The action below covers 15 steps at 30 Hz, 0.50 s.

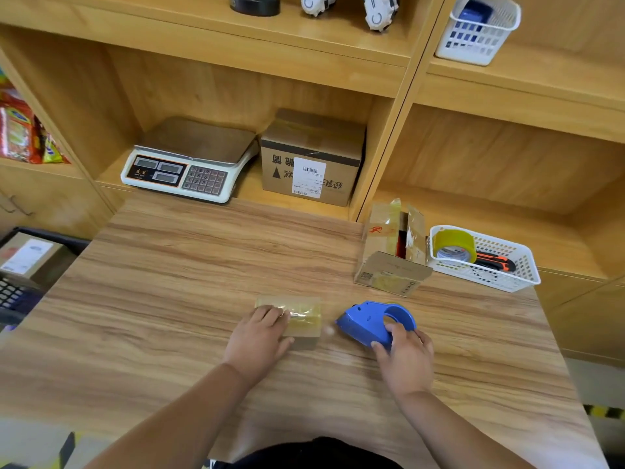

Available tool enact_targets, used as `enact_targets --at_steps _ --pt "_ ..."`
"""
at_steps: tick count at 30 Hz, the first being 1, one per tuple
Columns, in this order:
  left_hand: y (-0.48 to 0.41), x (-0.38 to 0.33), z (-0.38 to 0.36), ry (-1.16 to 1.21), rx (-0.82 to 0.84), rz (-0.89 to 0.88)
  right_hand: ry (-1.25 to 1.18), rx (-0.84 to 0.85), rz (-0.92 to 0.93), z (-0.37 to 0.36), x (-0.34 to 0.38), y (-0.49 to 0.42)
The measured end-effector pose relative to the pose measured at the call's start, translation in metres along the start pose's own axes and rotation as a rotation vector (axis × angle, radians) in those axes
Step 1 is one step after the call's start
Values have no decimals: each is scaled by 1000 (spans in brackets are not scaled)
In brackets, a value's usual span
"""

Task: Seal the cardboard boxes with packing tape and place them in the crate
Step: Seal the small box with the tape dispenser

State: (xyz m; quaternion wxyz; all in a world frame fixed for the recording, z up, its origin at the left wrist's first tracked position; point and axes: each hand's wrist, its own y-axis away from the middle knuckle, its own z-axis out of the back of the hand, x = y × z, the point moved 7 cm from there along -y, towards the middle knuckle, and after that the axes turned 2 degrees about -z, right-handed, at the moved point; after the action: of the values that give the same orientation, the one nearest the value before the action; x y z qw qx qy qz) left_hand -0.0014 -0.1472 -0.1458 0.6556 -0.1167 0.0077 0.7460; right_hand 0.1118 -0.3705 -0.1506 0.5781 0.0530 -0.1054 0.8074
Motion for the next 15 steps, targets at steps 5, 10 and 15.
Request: enact_targets --at_steps 5,10,15 --pt "1 3 -3 -55 0 -78 3 16 -32 -3 11 0" --pt "3 7 -3 -49 -37 -130 -13 51 -79 -3 16 3" --pt "8 10 -1 -29 -83 -174 -109 -42 -46 10 29 7"
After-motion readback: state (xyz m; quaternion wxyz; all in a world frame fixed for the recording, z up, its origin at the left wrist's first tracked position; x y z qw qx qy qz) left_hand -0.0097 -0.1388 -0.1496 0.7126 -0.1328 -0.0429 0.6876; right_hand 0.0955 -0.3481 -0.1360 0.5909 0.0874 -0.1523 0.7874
